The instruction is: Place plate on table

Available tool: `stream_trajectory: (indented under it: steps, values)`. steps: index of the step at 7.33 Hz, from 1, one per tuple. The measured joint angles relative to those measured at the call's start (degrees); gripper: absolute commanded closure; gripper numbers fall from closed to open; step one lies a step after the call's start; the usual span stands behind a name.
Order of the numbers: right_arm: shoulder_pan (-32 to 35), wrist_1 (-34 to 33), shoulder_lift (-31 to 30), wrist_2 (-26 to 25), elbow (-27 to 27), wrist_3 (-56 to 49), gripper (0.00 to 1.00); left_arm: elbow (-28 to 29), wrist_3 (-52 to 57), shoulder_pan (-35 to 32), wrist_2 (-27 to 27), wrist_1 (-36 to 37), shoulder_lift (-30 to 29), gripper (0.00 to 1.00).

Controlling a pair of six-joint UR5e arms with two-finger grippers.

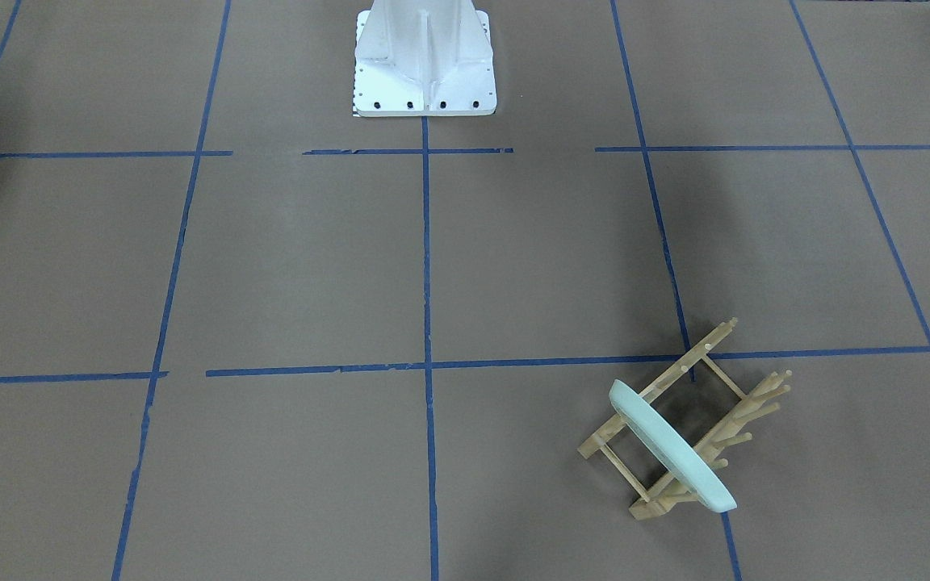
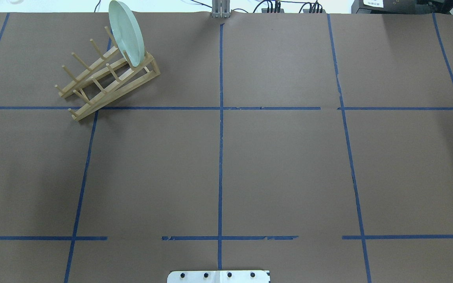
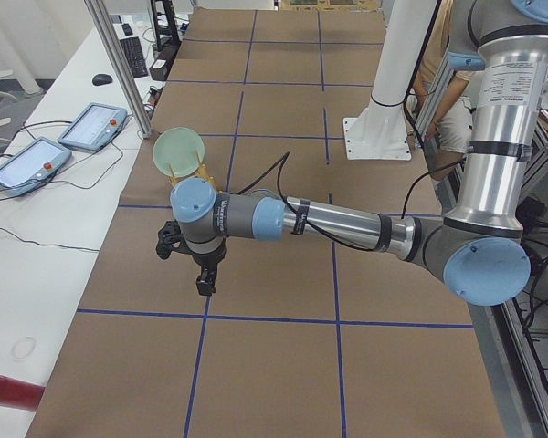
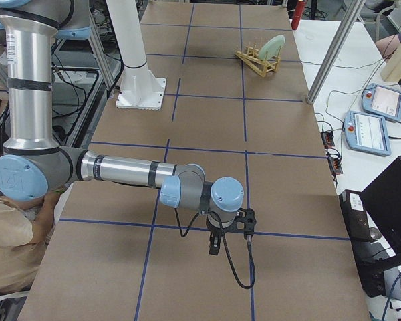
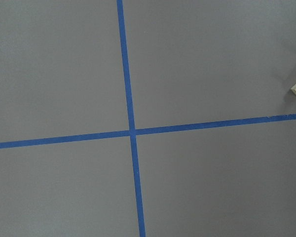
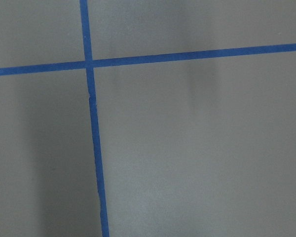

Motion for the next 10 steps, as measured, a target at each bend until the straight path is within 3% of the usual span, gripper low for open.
stream_trajectory:
  steps: [2, 4, 7, 10]
  values:
    - [0.0, 0.0, -0.02, 0.0, -0.04, 0.0, 0.0, -0.61, -0.16, 0.08, -1.61, -1.34, 0.47, 0.0]
    - [0.0, 0.0, -0.02, 0.0, -0.04, 0.0, 0.0, -0.6, -9.63, 1.04, -7.07, -10.01, 0.09, 0.0]
    - [0.0, 0.0, -0.02, 0.0, -0.06, 0.0, 0.0, 6.61, -52.59, 8.0, -8.29, -42.01, -3.22, 0.0]
    - [0.0, 0.0, -0.02, 0.0, -0.07, 0.0, 0.0, 13.95, -87.75, 17.05, 3.96, -61.63, -14.5, 0.0]
